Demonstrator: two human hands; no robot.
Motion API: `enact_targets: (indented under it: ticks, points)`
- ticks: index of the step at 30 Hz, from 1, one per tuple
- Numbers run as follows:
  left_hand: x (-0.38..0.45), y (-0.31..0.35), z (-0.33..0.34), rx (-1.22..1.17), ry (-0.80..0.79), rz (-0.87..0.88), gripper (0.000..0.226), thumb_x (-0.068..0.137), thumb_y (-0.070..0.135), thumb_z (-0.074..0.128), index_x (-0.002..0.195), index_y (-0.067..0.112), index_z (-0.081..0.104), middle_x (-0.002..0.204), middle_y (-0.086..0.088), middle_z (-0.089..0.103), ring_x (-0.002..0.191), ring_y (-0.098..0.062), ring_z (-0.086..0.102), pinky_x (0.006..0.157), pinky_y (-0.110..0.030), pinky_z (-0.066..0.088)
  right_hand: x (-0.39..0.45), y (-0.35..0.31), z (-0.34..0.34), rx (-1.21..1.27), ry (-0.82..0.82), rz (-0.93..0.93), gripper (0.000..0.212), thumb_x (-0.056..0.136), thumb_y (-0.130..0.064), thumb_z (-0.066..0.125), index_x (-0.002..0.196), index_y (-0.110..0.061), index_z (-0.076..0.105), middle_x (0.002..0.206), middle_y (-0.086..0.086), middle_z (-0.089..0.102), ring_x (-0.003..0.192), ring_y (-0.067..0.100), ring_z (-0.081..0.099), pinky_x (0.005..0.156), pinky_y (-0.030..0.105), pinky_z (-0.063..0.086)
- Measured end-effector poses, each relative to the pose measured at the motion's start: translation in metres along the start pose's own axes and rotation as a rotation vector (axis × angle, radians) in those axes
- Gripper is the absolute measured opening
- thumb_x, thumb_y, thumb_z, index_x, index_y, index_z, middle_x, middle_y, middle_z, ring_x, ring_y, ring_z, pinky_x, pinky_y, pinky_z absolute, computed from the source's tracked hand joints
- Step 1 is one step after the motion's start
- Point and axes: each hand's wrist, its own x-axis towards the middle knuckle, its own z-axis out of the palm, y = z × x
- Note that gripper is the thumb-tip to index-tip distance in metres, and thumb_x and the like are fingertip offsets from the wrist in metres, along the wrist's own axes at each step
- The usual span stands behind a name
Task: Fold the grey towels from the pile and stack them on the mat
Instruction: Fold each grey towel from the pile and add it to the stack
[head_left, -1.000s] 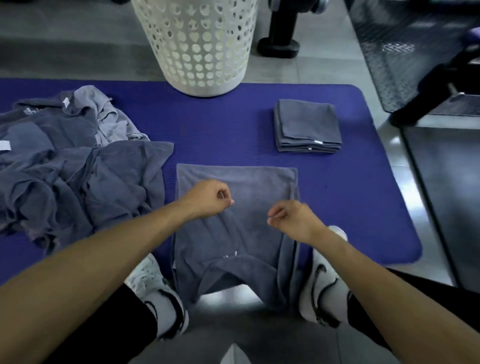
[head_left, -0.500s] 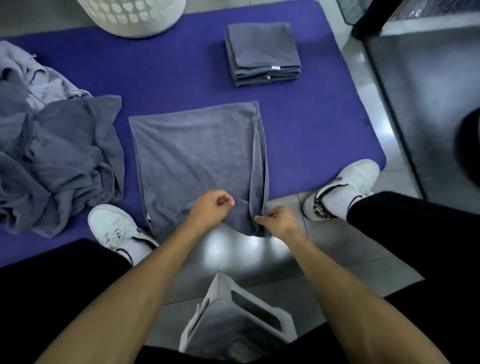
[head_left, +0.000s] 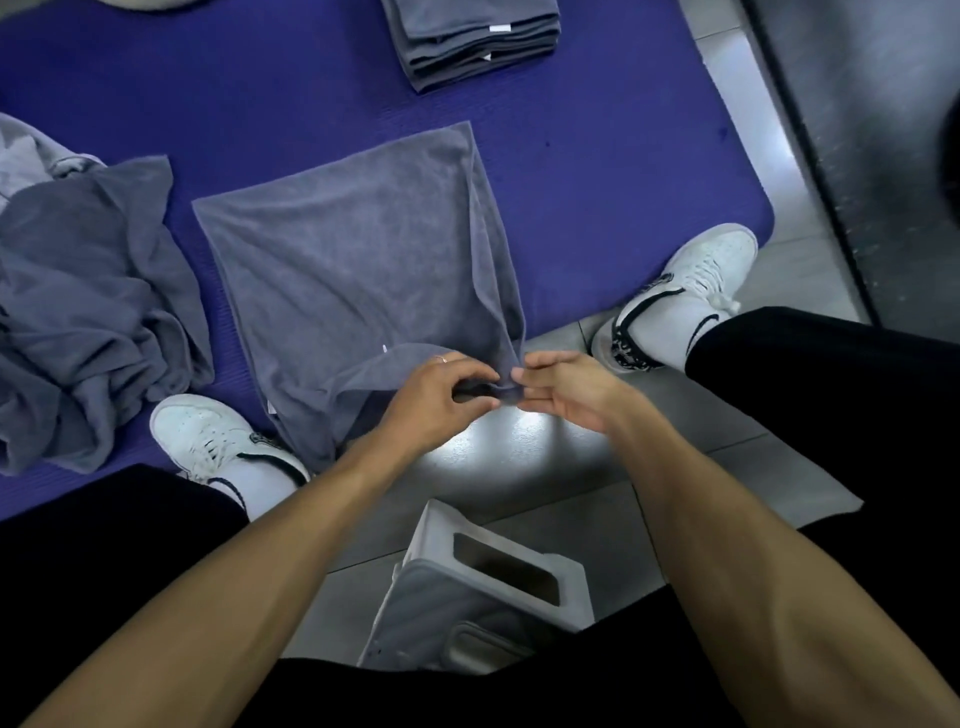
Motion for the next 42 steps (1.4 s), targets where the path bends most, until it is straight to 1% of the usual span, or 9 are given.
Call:
enact_targets:
  ticks: [5, 9, 13, 21, 25, 32, 35, 39, 42]
  points:
    - [0.003, 0.01, -0.004, 0.024, 0.063, 0.053, 0.015, 0.081, 0.029, 0.07, 0.087, 0.017, 0.074, 0.09, 0.005, 0.066, 0.088, -0.014, 0.06, 0.082, -0.033, 0.049, -0.005, -0.002, -0.002, 0.047, -0.167, -0.043, 0.024, 0.093, 0.009, 0.053, 0.11, -0.001, 0.066, 0.096, 0.01, 0.073, 0.09, 0.019, 0.069, 0.088, 0.03, 0.056]
    - [0.003, 0.014, -0.011, 0.044, 0.045, 0.082, 0.007, 0.085, 0.02, 0.072, 0.087, 0.013, 0.072, 0.088, 0.003, 0.069, 0.086, -0.015, 0.062, 0.083, -0.037, 0.05, -0.006, -0.002, -0.003, 0.073, -0.172, -0.044, 0.031, 0.092, 0.011, 0.052, 0.12, 0.004, 0.062, 0.099, 0.012, 0.072, 0.09, 0.018, 0.07, 0.079, 0.026, 0.058]
    - [-0.001, 0.017, -0.007, -0.003, 0.105, 0.09, 0.004, 0.085, 0.016, 0.069, 0.088, 0.013, 0.071, 0.083, 0.005, 0.071, 0.079, -0.017, 0.063, 0.079, -0.038, 0.051, -0.011, -0.006, -0.007, 0.015, -0.139, -0.02, 0.026, 0.09, 0.011, 0.055, 0.111, 0.0, 0.067, 0.089, 0.008, 0.074, 0.081, 0.016, 0.071, 0.077, 0.026, 0.059]
    - [-0.009, 0.014, 0.006, 0.014, 0.105, 0.191, 0.021, 0.086, 0.017, 0.063, 0.101, 0.015, 0.078, 0.086, 0.001, 0.069, 0.081, -0.013, 0.061, 0.082, -0.023, 0.046, -0.017, -0.012, -0.007, -0.056, -0.113, 0.015, 0.019, 0.089, 0.013, 0.056, 0.096, 0.001, 0.069, 0.081, 0.013, 0.074, 0.07, 0.018, 0.073, 0.063, 0.024, 0.06]
    - [-0.009, 0.014, 0.003, 0.046, 0.091, 0.198, 0.027, 0.088, 0.012, 0.057, 0.104, 0.018, 0.078, 0.086, 0.007, 0.06, 0.083, -0.011, 0.056, 0.082, -0.012, 0.038, -0.022, -0.015, -0.007, -0.092, -0.138, 0.008, 0.044, 0.091, 0.015, 0.051, 0.068, -0.01, 0.078, 0.074, 0.008, 0.074, 0.065, 0.014, 0.071, 0.067, 0.023, 0.059]
    - [-0.009, 0.01, 0.0, 0.058, 0.057, 0.191, 0.031, 0.089, 0.011, 0.054, 0.106, 0.02, 0.078, 0.087, 0.008, 0.057, 0.083, -0.012, 0.055, 0.083, -0.018, 0.038, -0.021, -0.019, 0.002, -0.116, -0.065, 0.014, 0.003, 0.091, -0.004, 0.065, 0.09, -0.004, 0.068, 0.082, 0.012, 0.07, 0.072, 0.02, 0.071, 0.073, 0.03, 0.06]
    - [-0.009, 0.011, 0.0, 0.024, 0.078, 0.18, 0.026, 0.088, 0.01, 0.059, 0.103, 0.018, 0.078, 0.084, 0.005, 0.06, 0.08, -0.012, 0.056, 0.08, -0.011, 0.037, -0.022, -0.02, 0.005, -0.169, -0.038, 0.015, 0.011, 0.091, 0.001, 0.064, 0.085, -0.007, 0.068, 0.077, 0.008, 0.074, 0.069, 0.018, 0.072, 0.071, 0.029, 0.061]
    - [-0.012, -0.001, -0.004, 0.043, 0.129, 0.084, 0.016, 0.084, 0.009, 0.069, 0.097, 0.013, 0.077, 0.083, -0.001, 0.065, 0.082, -0.018, 0.06, 0.078, -0.028, 0.046, -0.026, -0.029, 0.011, -0.239, 0.012, -0.001, 0.012, 0.092, 0.004, 0.06, 0.089, -0.007, 0.062, 0.078, 0.008, 0.073, 0.067, 0.019, 0.073, 0.061, 0.025, 0.059]
    - [-0.022, -0.014, -0.01, 0.037, 0.176, -0.011, 0.012, 0.083, 0.008, 0.072, 0.093, 0.013, 0.077, 0.086, -0.001, 0.069, 0.083, -0.017, 0.063, 0.08, -0.025, 0.047, -0.018, -0.035, 0.03, -0.503, 0.137, -0.095, 0.025, 0.087, 0.008, 0.061, 0.095, -0.014, 0.053, 0.088, 0.015, 0.066, 0.065, 0.022, 0.067, 0.065, 0.033, 0.059]
